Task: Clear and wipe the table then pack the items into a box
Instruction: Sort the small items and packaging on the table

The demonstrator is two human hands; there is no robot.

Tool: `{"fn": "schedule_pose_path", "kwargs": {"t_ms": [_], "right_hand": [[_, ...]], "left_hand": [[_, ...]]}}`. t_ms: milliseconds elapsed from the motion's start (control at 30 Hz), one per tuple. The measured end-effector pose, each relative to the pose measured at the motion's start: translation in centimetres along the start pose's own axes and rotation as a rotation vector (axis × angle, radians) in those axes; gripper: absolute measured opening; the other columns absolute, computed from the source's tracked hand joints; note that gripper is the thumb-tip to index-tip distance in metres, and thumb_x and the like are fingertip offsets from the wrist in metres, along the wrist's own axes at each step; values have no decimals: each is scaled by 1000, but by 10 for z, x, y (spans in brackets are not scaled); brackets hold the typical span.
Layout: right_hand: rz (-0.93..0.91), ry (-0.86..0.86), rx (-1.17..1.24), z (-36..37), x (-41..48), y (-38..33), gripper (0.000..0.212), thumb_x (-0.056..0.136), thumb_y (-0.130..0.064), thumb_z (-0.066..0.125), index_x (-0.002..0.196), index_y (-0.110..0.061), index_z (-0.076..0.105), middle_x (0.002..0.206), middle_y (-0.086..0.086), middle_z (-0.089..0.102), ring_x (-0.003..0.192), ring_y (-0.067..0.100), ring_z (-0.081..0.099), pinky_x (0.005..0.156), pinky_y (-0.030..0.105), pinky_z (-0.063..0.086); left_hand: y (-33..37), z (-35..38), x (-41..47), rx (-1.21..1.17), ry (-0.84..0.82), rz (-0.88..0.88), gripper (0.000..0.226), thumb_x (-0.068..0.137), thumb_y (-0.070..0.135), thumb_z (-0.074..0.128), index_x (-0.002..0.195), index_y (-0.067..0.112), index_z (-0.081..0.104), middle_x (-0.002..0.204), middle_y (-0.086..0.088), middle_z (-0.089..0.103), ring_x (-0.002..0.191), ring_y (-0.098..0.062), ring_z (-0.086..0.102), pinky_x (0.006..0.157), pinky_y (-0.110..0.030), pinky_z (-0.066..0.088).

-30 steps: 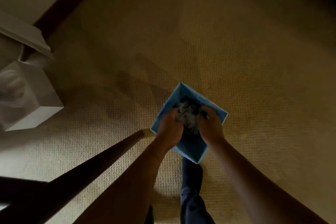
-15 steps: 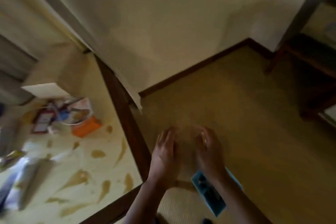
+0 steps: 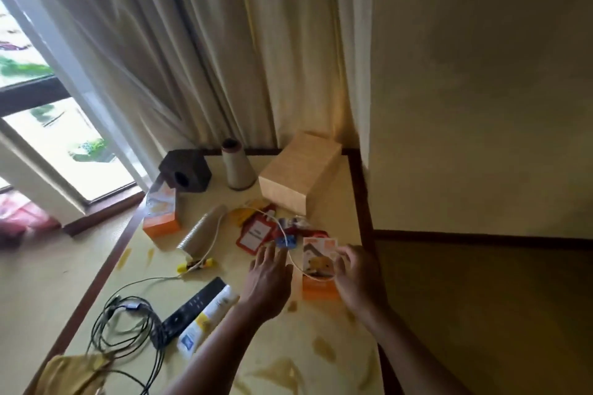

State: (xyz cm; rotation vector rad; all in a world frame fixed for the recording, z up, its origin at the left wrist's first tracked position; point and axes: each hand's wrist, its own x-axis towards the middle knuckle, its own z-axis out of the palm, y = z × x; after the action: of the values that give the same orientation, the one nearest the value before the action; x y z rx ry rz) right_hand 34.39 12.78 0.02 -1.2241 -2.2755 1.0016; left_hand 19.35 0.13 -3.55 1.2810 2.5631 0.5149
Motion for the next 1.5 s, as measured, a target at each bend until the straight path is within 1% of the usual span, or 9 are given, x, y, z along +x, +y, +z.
{"fn": "schedule_pose_path", "kwargs": {"t_ms": [67, 267, 533, 733, 1000, 1133, 1267, 1400, 1500], "right_hand": [[-12, -58, -31, 25, 33, -15, 24, 101, -24, 56, 122, -21, 67, 121, -2, 66, 108, 13, 61, 87, 23, 51], [-26, -159, -232, 88, 115, -26, 26, 102, -28, 49, 123, -24, 64, 118, 3, 61, 109, 22, 59, 88, 37, 55], [37, -263, -486, 133, 159, -25, 37, 103, -26, 44, 139, -25, 54, 132, 9, 58, 121, 31, 53, 96, 42, 49], [14, -234, -509, 141, 164, -18, 28, 96, -11, 56, 121, -14, 68, 121, 17, 60, 112, 37, 58, 89, 45, 53], [-47, -36, -219, 116, 143, -25, 14, 97, -11, 61, 108, -12, 70, 111, 9, 66, 101, 26, 64, 78, 36, 57], [-2, 77, 39, 66, 87, -30, 12, 99, -17, 62, 106, -14, 72, 107, 3, 67, 85, 5, 63, 59, 5, 46], [45, 118, 138, 8, 18, 0, 20, 98, -36, 62, 111, -23, 68, 102, -4, 68, 82, 0, 64, 49, 9, 47], [130, 129, 274, -41, -48, 43, 23, 93, -41, 67, 111, -26, 69, 100, -11, 70, 86, 2, 67, 64, 19, 51], [157, 183, 388, -82, -107, 96, 16, 92, -32, 71, 106, -25, 72, 98, -12, 73, 85, -1, 69, 66, 15, 54]], "left_hand": [[-30, 1, 22, 22, -49, -32, 59, 105, 45, 35, 160, 29, 17, 170, -5, 13, 154, -28, 16, 122, -47, 29], [-82, 16, 63, 16, -137, -91, 70, 104, 51, 35, 161, 33, -3, 170, -3, -12, 155, -27, -16, 128, -49, 2], [-103, 35, 79, 58, -181, -48, 73, 104, 55, 25, 162, 22, -3, 170, -12, -12, 154, -32, -20, 127, -53, -3], [-104, 38, 82, 81, -200, -43, 73, 103, 59, 16, 163, 20, -1, 170, -16, -9, 155, -33, -19, 126, -55, -2], [-102, 24, 84, 33, -132, -4, 66, 103, 56, 29, 160, 27, 13, 169, -15, 8, 156, -36, -5, 126, -58, 7], [-61, 3, 56, 42, -92, 14, 62, 107, 42, 37, 160, 20, 14, 169, -16, 6, 156, -40, -1, 127, -57, 9], [15, -1, 13, -17, 22, 100, 56, 106, 41, 41, 155, 18, 29, 166, -13, 22, 154, -35, 15, 124, -55, 24], [90, 18, -41, -126, 62, 193, 45, 104, 38, 45, 145, 20, 42, 155, -9, 38, 144, -28, 32, 116, -46, 38], [148, 52, -91, -195, 36, 271, 38, 104, 36, 40, 137, 18, 50, 143, -7, 47, 130, -26, 43, 106, -41, 45]]}}
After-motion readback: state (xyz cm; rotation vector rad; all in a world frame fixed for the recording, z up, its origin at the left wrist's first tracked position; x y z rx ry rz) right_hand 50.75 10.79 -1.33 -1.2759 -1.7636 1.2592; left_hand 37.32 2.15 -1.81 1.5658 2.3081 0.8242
